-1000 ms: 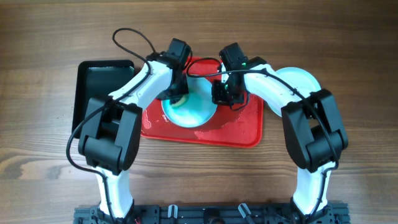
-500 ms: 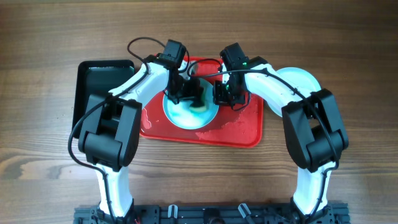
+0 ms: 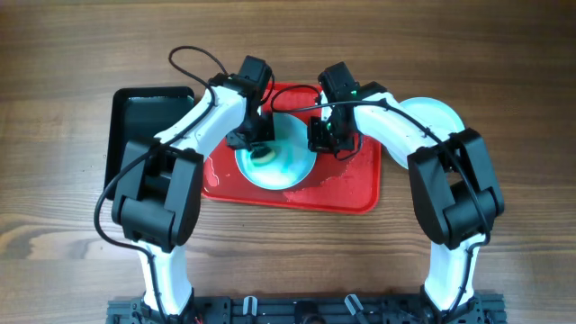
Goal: Clean dirty plates on tray and stack at the side
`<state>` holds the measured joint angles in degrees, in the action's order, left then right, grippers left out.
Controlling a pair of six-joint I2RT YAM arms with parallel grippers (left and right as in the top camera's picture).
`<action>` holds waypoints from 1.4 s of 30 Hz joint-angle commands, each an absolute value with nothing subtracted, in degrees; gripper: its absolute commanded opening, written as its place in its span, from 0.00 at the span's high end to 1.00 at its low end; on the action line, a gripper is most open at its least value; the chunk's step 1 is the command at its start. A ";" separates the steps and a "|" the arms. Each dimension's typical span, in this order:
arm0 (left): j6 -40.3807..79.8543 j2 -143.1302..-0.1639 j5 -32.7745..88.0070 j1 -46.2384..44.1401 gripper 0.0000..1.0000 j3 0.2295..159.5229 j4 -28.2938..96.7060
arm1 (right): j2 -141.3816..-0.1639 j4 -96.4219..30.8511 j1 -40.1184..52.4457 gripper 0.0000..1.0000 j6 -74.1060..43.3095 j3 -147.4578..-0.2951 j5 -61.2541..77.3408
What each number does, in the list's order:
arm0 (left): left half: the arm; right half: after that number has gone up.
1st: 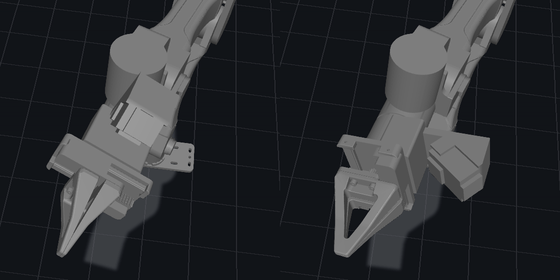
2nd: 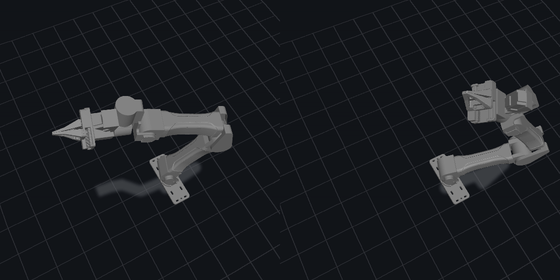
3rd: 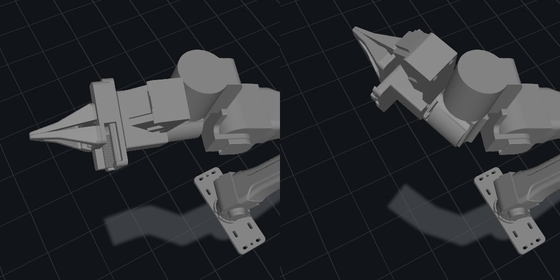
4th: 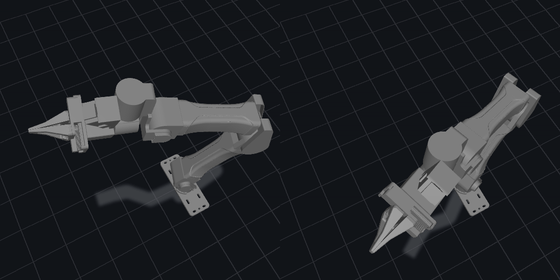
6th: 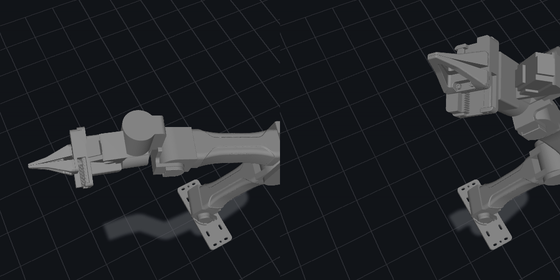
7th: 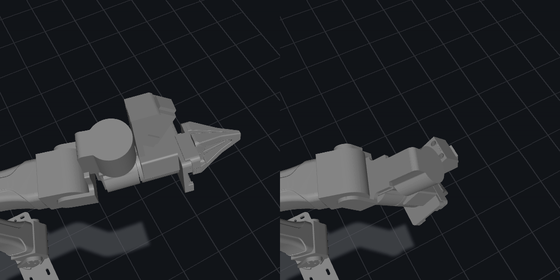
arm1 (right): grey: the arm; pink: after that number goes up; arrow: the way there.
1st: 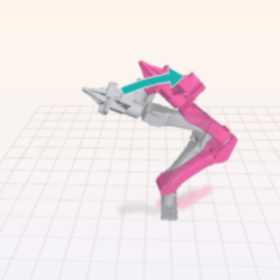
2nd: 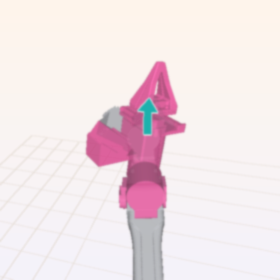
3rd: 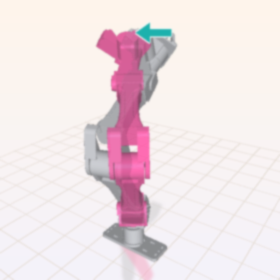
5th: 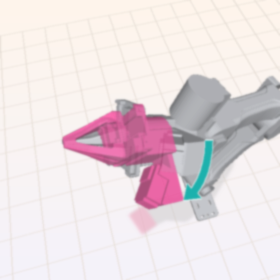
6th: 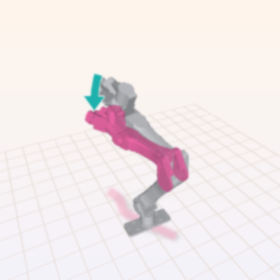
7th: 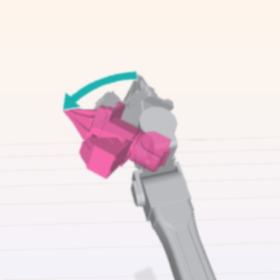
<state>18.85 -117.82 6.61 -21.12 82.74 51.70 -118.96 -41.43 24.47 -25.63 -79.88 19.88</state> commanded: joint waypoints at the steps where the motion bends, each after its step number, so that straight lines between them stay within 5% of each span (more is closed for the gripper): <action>1: 11.07 -114.02 18.00 -19.97 0.96 86.52 55.66 | -120.18 -41.25 24.25 0.96 -25.47 -79.11 23.16; 10: 11.11 -101.67 17.74 -9.82 0.96 98.04 58.26 | -112.42 -45.63 20.64 0.96 -22.59 -79.11 18.76; 18: 11.14 -104.66 17.76 -9.23 0.96 95.81 59.61 | -94.87 -53.93 26.15 0.96 -25.34 -79.11 -24.80; 27: 11.14 -106.15 17.74 -9.26 0.96 94.37 59.57 | -93.06 -65.71 40.62 0.96 -36.62 -79.11 -60.14; 42: 11.11 -106.17 17.12 -9.26 0.96 94.37 57.89 | -93.03 -68.07 48.38 0.96 -32.97 -79.11 -74.83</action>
<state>12.45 -105.58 16.43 -8.95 94.74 58.24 -93.67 -67.53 48.23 -34.17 -78.89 -69.67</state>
